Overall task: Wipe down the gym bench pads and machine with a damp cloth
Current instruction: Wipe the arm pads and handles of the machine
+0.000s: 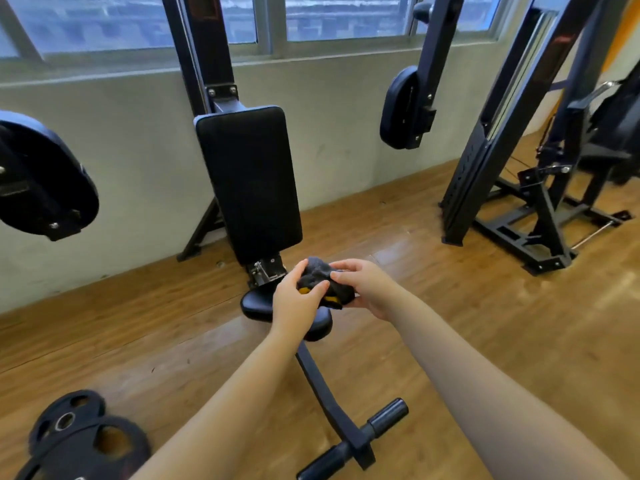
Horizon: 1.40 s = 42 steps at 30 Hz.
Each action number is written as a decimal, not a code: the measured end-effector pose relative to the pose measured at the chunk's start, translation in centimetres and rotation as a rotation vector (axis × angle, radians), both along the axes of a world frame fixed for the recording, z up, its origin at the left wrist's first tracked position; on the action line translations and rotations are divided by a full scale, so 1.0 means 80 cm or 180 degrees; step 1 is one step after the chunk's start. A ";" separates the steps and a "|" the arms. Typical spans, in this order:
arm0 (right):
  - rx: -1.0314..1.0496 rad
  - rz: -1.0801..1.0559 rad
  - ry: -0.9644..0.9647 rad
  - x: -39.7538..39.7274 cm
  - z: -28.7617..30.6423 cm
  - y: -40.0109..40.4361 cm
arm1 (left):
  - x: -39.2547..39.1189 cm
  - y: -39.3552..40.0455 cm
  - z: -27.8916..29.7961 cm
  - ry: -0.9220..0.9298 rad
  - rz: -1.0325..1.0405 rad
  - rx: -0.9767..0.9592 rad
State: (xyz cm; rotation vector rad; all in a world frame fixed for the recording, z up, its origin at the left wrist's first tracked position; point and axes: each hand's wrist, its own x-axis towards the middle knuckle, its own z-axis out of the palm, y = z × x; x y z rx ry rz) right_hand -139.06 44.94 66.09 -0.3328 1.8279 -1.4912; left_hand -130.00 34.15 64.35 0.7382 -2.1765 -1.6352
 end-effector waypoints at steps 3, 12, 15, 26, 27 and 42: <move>-0.0120 -0.0176 -0.0016 -0.042 0.005 0.073 | -0.048 0.071 0.006 0.0120 0.0014 0.0031; -0.0632 -0.0552 -0.0028 -0.189 0.036 0.239 | -0.216 0.249 0.046 0.0410 0.0074 0.0263; -0.0748 -0.0613 -0.0045 -0.242 0.045 0.255 | -0.275 0.267 0.054 0.0473 0.0084 0.0245; -0.1112 -0.1072 0.0057 -0.487 0.064 0.246 | -0.559 0.254 0.069 0.0657 0.0070 -0.0002; -0.1211 -0.1094 0.0001 -0.510 0.068 0.244 | -0.580 0.252 0.075 0.0692 0.0021 -0.0041; -0.2382 -0.0452 -0.0739 -0.804 0.083 0.121 | -0.827 0.160 0.124 0.1070 0.1016 -0.1967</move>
